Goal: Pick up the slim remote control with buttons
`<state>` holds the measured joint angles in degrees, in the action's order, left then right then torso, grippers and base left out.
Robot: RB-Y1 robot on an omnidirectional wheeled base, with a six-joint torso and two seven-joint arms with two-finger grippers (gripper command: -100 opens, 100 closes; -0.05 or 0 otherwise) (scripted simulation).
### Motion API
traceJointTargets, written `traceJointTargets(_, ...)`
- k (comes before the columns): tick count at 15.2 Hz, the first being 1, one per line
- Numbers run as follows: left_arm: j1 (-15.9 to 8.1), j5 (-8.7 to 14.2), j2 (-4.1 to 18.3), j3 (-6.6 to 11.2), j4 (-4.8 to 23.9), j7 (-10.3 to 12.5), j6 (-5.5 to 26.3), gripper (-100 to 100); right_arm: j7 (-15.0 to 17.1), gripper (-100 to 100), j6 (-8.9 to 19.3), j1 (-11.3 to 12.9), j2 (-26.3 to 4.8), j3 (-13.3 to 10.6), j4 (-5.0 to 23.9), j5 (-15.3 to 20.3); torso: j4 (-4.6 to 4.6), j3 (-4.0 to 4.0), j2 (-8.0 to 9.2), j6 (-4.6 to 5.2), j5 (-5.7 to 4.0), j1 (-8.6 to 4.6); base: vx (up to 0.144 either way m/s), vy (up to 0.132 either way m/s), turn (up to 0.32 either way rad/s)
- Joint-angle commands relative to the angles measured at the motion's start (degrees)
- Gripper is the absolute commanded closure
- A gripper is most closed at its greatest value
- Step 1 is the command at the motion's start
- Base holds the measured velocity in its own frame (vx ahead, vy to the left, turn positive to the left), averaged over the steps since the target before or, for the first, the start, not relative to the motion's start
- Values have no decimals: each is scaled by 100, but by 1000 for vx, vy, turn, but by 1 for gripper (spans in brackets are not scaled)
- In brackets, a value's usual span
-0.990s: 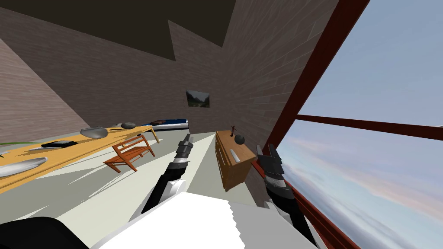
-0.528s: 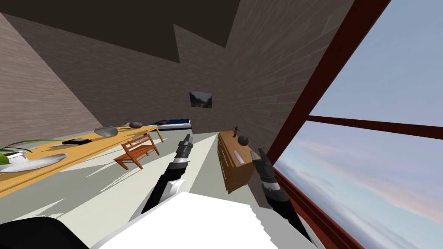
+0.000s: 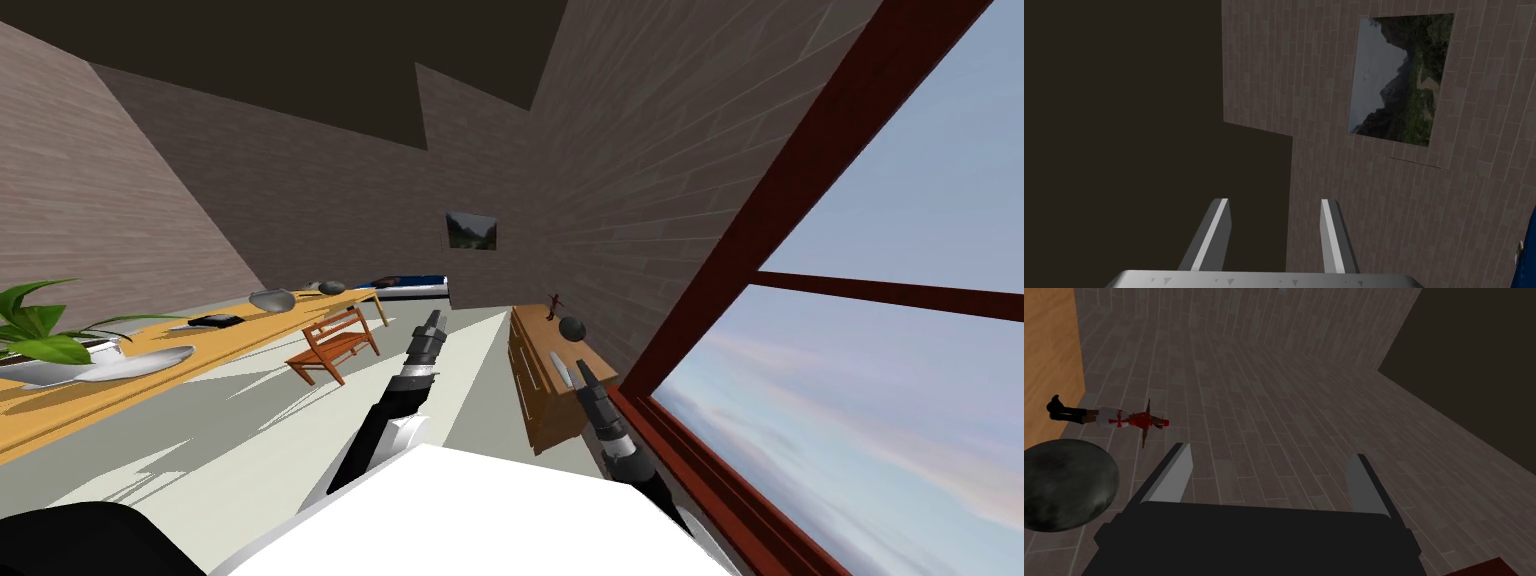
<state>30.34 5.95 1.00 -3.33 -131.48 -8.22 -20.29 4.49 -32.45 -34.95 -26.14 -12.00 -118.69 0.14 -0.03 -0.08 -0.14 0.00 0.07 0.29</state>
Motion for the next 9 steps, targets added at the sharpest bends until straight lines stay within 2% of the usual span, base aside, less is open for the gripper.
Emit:
traceJointTargets(1,0,0,0,0,0,0,0,0,-46,-100,8,-55,-286,-187,281,-33,0,0,0,0,0,0,37,59,76)
traceJointTargets(2,0,0,0,0,0,0,0,0,-46,-100,8,-55,-403,-187,281,-33,0,0,0,-1,-1,-3,41,68,89)
traceJointTargets(3,0,0,0,0,0,0,0,0,-100,-100,14,-97,-542,-374,525,-51,0,-1,-1,-1,-1,-2,58,93,145)
traceJointTargets(4,0,0,0,-1,0,0,0,0,-100,-100,14,-97,-699,-374,532,-51,-1,-2,-4,-1,0,5,61,95,113)
traceJointTargets(5,0,0,0,0,0,0,0,0,-100,-100,14,-97,-714,-374,532,-51,-2,-4,-7,-2,1,8,47,62,26)
traceJointTargets(6,0,0,0,0,0,0,0,0,-157,-100,21,-139,-910,-568,781,-70,-1,-4,-7,-1,1,3,58,66,90)
traceJointTargets(7,0,0,0,0,0,0,0,0,-157,-100,21,-139,-1028,-568,792,-70,-2,-4,-8,-1,0,1,60,73,105)
traceJointTargets(8,0,0,0,0,0,0,0,0,-215,-100,28,-179,-1167,-767,933,-90,-2,-5,-9,-1,0,2,75,97,151)
traceJointTargets(9,0,0,0,-1,0,0,0,0,-215,-100,28,-179,-1323,-767,985,-90,-2,-7,-13,-4,1,8,81,93,123)
